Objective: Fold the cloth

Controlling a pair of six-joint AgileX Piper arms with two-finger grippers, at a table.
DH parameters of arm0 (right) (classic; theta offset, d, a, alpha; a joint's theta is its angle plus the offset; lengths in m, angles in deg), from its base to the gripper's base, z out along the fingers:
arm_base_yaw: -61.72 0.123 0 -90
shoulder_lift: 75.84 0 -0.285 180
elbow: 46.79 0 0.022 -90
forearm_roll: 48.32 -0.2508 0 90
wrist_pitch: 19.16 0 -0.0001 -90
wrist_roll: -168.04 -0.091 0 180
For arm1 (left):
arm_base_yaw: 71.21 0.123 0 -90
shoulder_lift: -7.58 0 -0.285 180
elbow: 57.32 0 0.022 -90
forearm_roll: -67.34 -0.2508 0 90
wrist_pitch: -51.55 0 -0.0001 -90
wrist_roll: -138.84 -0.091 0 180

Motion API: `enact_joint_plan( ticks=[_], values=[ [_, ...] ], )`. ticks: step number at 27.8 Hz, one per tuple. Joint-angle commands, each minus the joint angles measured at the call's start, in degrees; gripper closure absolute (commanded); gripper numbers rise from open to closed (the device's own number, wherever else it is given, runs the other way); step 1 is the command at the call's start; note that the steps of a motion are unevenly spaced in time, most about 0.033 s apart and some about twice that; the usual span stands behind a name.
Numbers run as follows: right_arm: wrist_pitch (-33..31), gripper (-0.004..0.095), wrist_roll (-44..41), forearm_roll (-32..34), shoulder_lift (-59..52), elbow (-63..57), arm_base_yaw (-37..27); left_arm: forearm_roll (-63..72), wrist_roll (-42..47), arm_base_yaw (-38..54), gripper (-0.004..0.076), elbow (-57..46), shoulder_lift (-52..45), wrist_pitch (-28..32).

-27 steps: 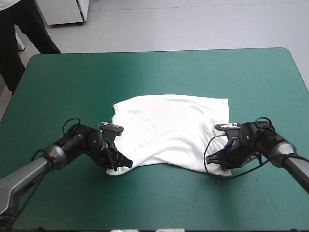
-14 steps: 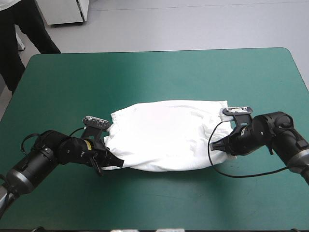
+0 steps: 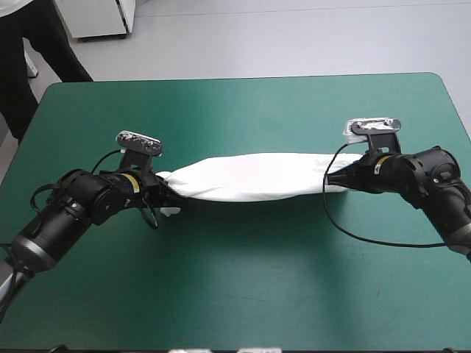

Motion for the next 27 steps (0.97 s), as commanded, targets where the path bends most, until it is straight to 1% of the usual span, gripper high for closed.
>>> enact_joint_plan(
  ticks=[1,6,13,17,24,27],
  values=[
    [6.5,0.0921,-2.0,3.3,0.5,3.0,0.0,-3.5,1.8,-0.3,0.0734,3.5,0.6,6.3],
    [11.0,0.0921,-3.3,6.0,5.2,5.6,0.0,-8.1,3.8,-0.3,0.0734,5.6,4.4,10.4],
    [14.5,0.0921,-3.3,6.5,14.8,11.7,-0.3,-17.7,9.9,-0.3,0.0734,5.9,10.3,16.3],
    [15.9,0.0921,-3.3,5.2,20.1,14.8,-1.8,-21.8,15.1,1.6,0.0734,5.9,14.4,19.1],
    [15.1,0.0921,-2.2,5.0,25.4,16.0,-2.7,-22.0,16.3,4.5,0.0734,5.9,19.3,23.4],
    [11.3,0.0919,1.2,1.9,28.3,16.2,-2.7,-21.5,16.2,4.4,0.0734,5.9,21.7,24.0]
  ],
)
